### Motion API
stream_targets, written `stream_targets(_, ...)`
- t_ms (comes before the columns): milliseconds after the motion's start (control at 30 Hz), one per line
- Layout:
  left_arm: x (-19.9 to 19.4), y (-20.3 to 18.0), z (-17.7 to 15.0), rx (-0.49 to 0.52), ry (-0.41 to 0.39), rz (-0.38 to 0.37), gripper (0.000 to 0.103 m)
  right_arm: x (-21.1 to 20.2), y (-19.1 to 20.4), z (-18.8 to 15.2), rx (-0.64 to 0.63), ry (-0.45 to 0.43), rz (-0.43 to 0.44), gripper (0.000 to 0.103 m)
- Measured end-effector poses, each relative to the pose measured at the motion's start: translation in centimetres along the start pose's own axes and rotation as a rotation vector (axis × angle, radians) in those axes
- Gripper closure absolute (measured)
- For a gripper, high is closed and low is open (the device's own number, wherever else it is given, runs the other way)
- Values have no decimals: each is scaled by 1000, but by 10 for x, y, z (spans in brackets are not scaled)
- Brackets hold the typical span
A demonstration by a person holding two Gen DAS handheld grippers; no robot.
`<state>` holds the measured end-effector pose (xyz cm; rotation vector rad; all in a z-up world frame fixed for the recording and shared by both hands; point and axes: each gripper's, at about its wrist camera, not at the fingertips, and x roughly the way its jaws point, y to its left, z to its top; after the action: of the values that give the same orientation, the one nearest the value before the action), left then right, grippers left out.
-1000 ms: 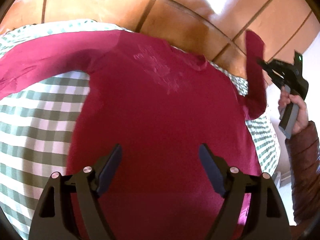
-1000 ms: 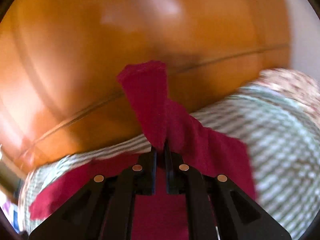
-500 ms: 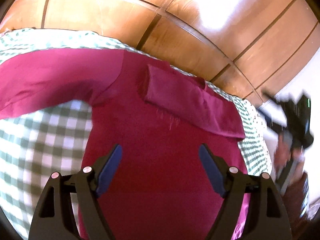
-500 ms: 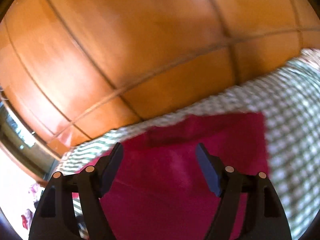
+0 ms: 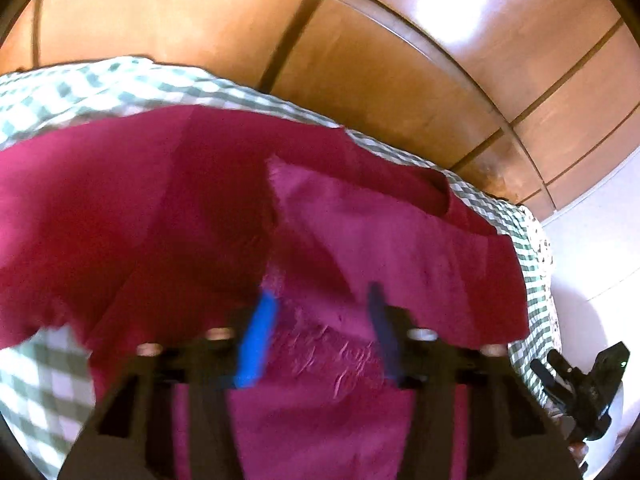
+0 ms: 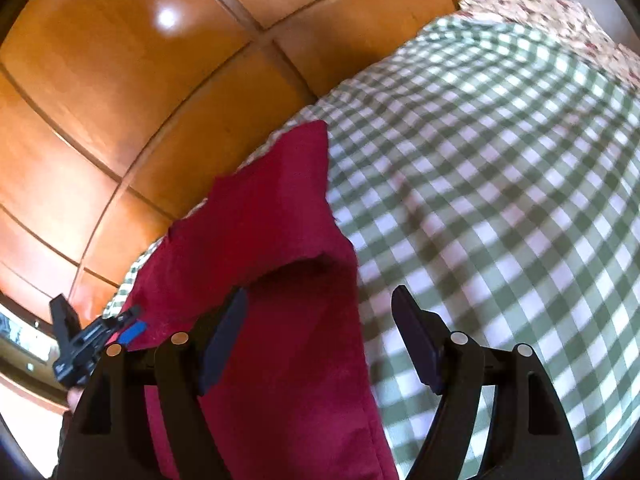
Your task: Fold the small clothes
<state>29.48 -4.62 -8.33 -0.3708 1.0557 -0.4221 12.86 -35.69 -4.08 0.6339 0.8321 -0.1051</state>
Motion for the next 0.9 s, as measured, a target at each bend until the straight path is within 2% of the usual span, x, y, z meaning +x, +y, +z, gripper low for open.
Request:
stream_targets(33,2,-4,3,14,8,-15,94,2,8,4,-22,-10,5,29)
stream_targets(67,-2,-9,6,32,-13,-15,96,5,17,8,-48,-18,12,29)
stream_targets(133,-22,-21,11,68,-95,-47,97,11,36,15,-95,-33,20,29)
stream_targets(200,-37,-26,13,75,-143,-64,97,23,50,23,-139,-34,31,29)
stream_targets(300,-49,-22,13,87,-175,-35,97,51,63,30,-173,-6,14,29)
stream_targets(500,-13,19,-1,35,-80,159,96,112,70,23,-239,34,-136,29)
stream_targets(533,-6,25,-5,27,-79,169,93,116,71,19,-260,21,-153,27)
stream_targets(600,-5,28,-14,30,-127,160,93,122,84,6,-354,-7,-204,13)
stream_targets(667,-6,25,-18,46,-146,177,92,129,97,-2,-431,-11,-290,10)
stream_targets(700,-6,24,-19,49,-150,179,91,131,99,-2,-439,-13,-306,9)
stream_targets(767,-13,23,-23,39,-154,177,86,132,100,-3,-446,-16,-319,9)
stream_targets(800,-18,23,-25,32,-158,173,75,132,100,-2,-444,-17,-316,9)
stream_targets(833,-23,24,-26,25,-165,171,60,133,100,-2,-442,-18,-315,9)
stream_targets(900,-40,28,-36,-12,-194,169,51,133,99,-2,-441,-19,-315,9)
